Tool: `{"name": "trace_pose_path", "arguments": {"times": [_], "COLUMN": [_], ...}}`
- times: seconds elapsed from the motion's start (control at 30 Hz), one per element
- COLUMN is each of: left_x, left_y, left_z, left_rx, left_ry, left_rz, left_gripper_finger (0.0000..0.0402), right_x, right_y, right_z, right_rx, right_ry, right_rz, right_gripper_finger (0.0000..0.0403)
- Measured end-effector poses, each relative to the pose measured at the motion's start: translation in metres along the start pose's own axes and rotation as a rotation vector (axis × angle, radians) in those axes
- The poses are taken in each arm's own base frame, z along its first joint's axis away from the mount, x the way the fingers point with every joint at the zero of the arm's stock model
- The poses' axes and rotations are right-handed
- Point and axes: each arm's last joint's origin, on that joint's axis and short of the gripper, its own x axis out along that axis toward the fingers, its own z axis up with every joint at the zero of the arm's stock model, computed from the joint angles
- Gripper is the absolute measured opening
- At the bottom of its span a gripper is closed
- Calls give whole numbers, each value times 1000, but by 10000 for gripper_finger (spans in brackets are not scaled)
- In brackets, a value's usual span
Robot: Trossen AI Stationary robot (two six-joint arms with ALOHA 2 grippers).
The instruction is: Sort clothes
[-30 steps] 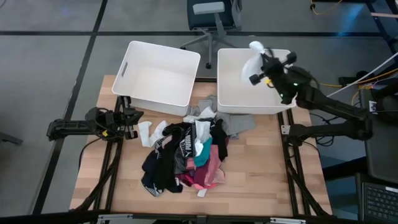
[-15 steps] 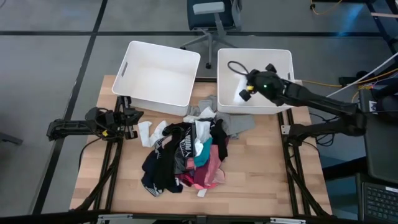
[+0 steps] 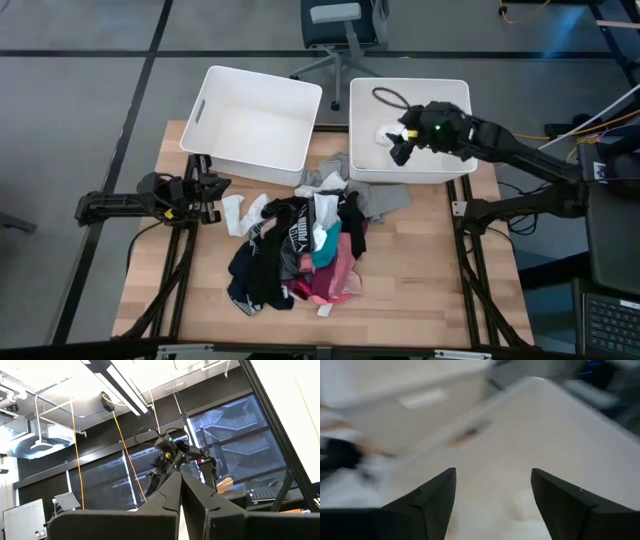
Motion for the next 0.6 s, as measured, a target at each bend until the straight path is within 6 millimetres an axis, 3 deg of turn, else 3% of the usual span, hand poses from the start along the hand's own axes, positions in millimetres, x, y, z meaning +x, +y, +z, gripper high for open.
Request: {"name": "trace_pose_path", "arguments": {"times": [0.23, 0.4, 0.6], "left_x": [0, 0, 0], "left_y": [0, 0, 0], "left_z": [0, 0, 0], "left_rx": [-6, -11, -22], "left_ry": [0, 0, 0], "left_rz": [0, 0, 0], "left_gripper_finger": [4, 4, 4], "right_x": [-3, 5, 27], "right_y": [49, 98, 155], "right_z": [0, -10, -31], "right_rx": [-58, -188, -331], "right_ry": [-6, 22, 84], "right_rz": [351, 448, 514], "right_gripper_finger": [264, 264, 264]}}
